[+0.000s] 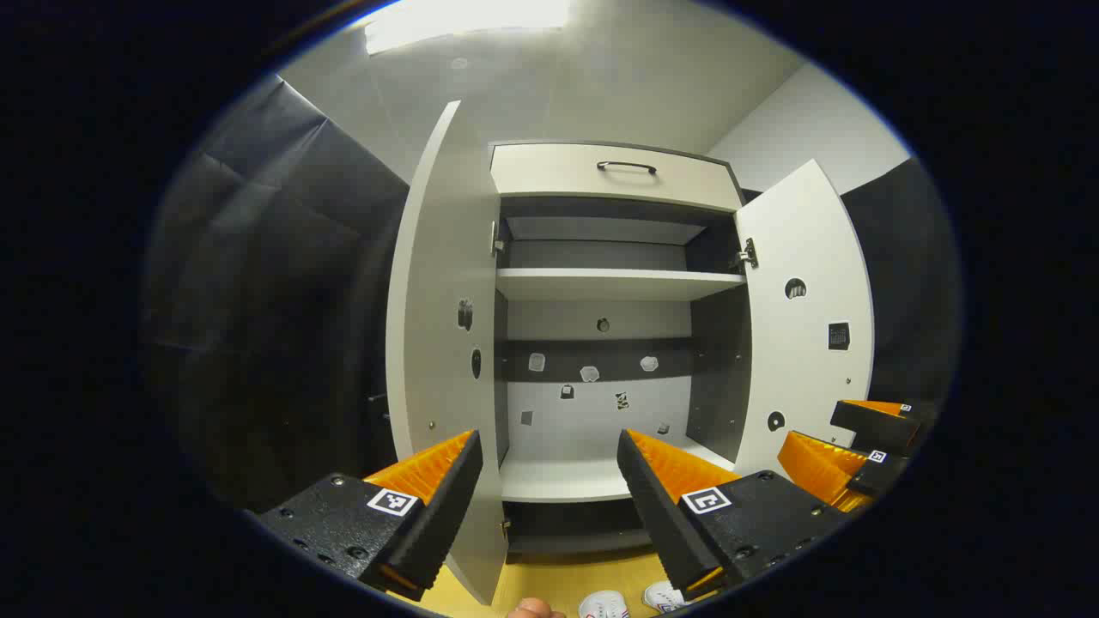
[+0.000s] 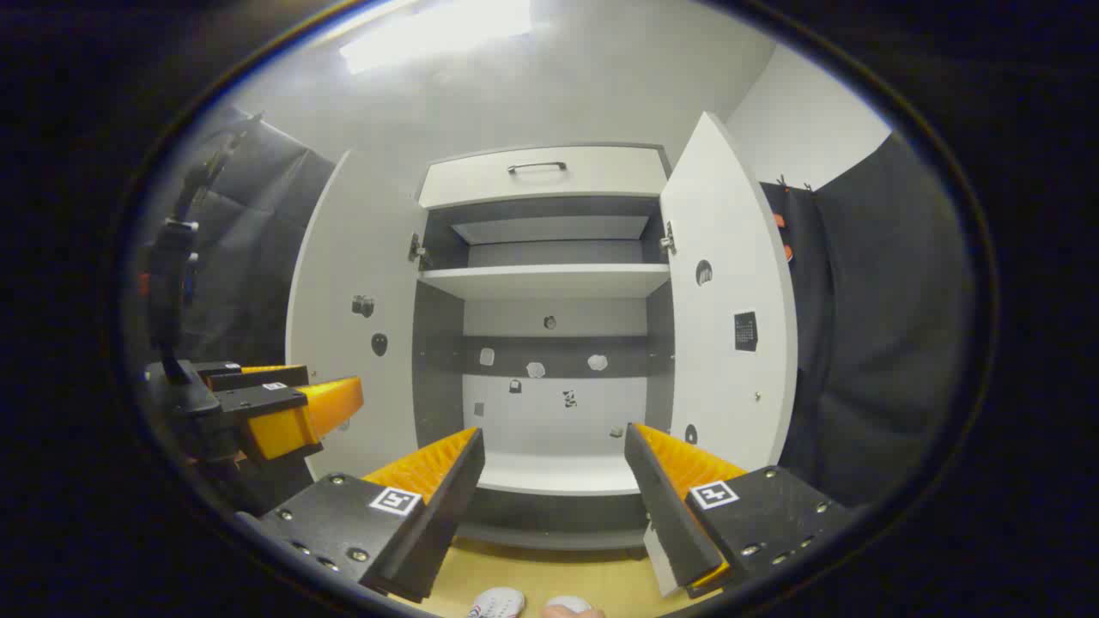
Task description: Grab one shoe with the right hand and put it into the shoe cabinet, grab the other shoe with the left hand and put it into the shoe cabinet; then close the right door with the right hand and the left door with the left hand.
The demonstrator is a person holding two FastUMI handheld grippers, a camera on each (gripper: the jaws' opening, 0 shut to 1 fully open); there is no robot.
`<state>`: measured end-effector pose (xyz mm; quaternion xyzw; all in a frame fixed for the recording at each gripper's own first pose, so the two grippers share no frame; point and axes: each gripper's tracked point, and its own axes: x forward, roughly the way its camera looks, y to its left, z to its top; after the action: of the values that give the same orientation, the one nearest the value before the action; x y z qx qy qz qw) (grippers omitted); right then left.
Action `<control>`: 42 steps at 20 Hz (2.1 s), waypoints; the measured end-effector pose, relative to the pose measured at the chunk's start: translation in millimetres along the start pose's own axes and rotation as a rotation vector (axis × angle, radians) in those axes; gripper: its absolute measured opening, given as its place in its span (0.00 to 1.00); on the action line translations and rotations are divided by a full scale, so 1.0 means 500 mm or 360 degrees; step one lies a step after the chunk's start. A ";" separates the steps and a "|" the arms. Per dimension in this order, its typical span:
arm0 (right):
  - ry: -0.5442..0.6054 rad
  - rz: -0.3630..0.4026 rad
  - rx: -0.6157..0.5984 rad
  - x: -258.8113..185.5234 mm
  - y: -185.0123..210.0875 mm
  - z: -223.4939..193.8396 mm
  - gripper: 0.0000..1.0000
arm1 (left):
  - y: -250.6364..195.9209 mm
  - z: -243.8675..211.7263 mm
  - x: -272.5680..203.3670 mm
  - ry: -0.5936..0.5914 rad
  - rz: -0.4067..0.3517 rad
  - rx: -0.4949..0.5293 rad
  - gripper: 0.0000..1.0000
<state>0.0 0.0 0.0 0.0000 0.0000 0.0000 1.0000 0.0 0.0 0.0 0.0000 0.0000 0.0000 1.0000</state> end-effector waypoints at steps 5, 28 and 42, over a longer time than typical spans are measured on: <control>0.0025 0.0044 -0.0009 0.011 0.009 -0.011 0.98 | 0.018 0.003 -0.006 -0.0010 0.0045 -0.0014 0.96; 0.1160 0.0059 -0.0126 -0.035 0.002 -0.753 0.99 | 0.089 -0.005 0.043 0.0009 0.0112 -0.0015 0.95; 0.1598 0.0072 -0.0339 -0.214 -0.045 -1.045 0.47 | 0.085 -0.021 0.049 0.0073 0.0102 0.0007 0.95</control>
<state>-107.2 -22.4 -522.4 -0.1019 0.4802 0.0216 0.8709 24.3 42.4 -10.3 0.0021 0.0230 0.0319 0.9992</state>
